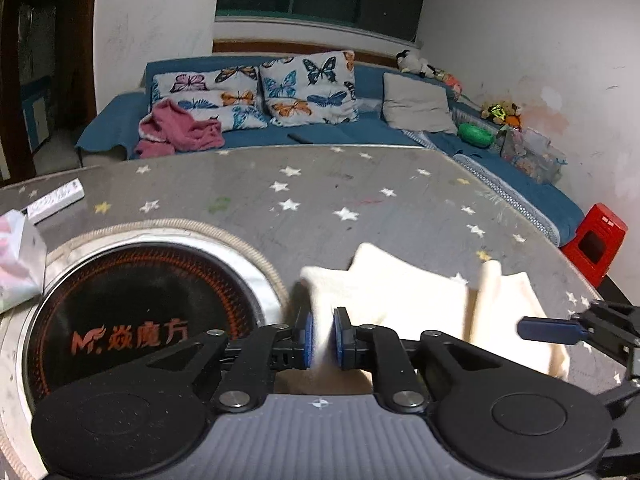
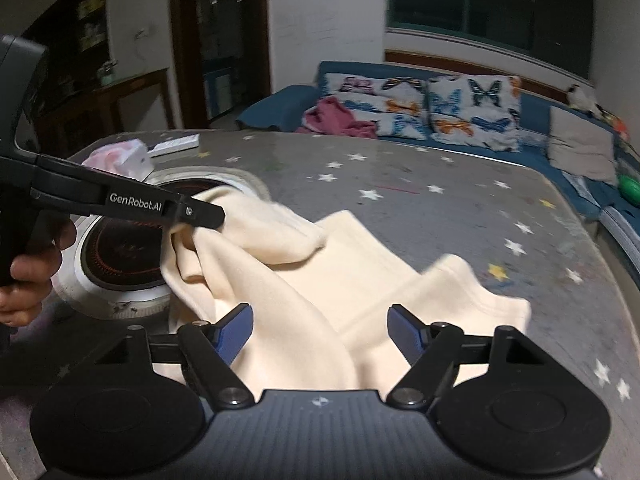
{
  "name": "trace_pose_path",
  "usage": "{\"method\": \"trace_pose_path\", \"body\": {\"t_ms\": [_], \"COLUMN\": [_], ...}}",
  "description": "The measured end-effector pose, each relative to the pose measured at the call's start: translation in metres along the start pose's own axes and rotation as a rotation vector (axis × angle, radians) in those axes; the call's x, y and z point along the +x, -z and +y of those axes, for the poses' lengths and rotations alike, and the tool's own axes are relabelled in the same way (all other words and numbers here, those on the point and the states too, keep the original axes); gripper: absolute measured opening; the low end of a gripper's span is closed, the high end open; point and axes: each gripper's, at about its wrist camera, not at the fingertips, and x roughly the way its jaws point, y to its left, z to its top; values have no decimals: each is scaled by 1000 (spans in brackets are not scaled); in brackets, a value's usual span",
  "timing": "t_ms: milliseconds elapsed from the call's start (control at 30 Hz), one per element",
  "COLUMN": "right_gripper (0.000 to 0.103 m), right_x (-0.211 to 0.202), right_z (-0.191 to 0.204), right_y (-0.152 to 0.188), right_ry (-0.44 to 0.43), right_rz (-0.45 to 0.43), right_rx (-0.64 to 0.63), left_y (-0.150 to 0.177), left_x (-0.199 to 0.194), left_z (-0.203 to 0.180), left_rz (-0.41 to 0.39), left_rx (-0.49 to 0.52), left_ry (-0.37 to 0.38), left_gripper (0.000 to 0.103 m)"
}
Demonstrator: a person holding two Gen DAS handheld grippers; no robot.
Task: Fold clothes
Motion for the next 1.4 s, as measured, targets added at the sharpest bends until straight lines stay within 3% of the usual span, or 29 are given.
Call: {"method": "trace_pose_path", "body": {"t_ms": [233, 567, 733, 900, 1300, 1400], "right_gripper": [62, 36, 19, 9, 5, 3], "right_x": [25, 38, 35, 31, 11, 9], "right_z": [12, 19, 19, 19, 9, 6], "right_y": [-11, -11, -10, -9, -5, -3], "right_ry": [-68, -101, -86, -55, 43, 73], "right_rz": [22, 62, 63, 57, 26, 29], "right_rx": [-51, -76, -74, -78, -47, -37], "left_y": [-3, -4, -5, -5, -2, 0], "left_x": [5, 14, 16, 15, 19, 19], "left_z": [5, 4, 4, 3, 0, -1], "left_rz": [12, 31, 31, 29, 37, 34], "left_rx": [-2, -2, -10, -17, -28, -18], "left_ry": [20, 42, 46, 51, 53, 51], "left_gripper": [31, 30, 30, 30, 30, 16]}}
